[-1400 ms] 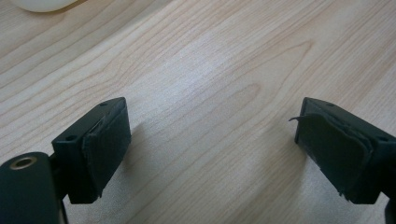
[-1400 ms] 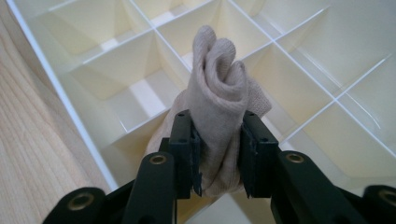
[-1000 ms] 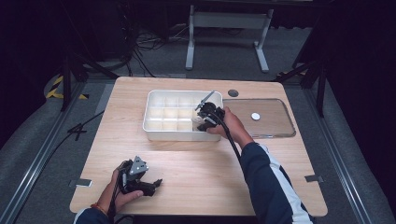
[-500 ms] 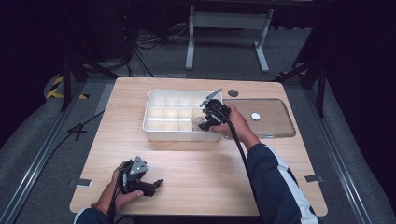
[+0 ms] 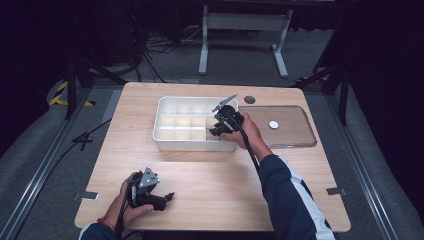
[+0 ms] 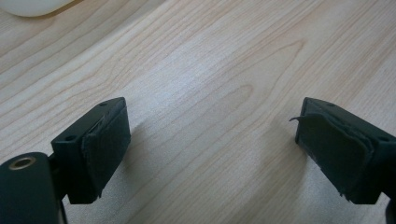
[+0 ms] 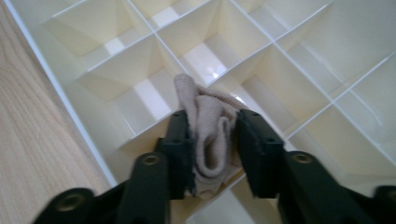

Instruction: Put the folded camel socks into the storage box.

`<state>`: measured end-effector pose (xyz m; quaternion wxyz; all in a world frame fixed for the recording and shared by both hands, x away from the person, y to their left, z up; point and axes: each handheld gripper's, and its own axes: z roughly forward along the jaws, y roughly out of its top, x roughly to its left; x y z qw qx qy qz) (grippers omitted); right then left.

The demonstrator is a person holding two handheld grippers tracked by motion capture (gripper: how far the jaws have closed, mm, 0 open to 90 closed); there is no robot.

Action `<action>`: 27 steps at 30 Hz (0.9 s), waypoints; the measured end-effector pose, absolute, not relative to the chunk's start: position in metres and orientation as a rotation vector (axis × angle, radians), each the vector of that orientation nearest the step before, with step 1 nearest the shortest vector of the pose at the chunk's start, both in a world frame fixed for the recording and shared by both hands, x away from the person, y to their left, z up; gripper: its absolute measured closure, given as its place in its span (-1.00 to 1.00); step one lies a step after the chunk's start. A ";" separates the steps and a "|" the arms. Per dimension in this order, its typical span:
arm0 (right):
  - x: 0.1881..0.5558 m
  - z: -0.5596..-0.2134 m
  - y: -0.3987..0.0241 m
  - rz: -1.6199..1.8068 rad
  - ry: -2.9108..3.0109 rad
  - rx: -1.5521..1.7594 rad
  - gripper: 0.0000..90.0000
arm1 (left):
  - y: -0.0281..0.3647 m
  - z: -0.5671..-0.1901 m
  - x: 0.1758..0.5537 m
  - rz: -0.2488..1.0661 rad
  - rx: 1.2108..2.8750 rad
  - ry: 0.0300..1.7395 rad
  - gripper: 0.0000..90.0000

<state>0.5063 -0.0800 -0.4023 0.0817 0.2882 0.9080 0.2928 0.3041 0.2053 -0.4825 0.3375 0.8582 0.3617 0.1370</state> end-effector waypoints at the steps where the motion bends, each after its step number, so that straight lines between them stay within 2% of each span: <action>1: 0.507 -0.402 -0.080 0.872 2.715 0.857 0.63 | 0.205 -0.483 0.304 0.358 2.234 0.944 -0.77; 3: 0.506 -0.402 -0.078 0.836 2.739 0.822 0.68 | 0.205 -0.483 0.304 0.356 2.237 0.942 -0.77; 15: 0.511 -0.410 -0.065 0.662 2.836 0.772 0.71 | 0.205 -0.483 0.304 0.366 2.233 0.940 -0.77; 27: 0.517 -0.416 -0.066 0.663 2.898 0.828 0.71 | 0.205 -0.483 0.304 0.364 2.234 0.934 -0.77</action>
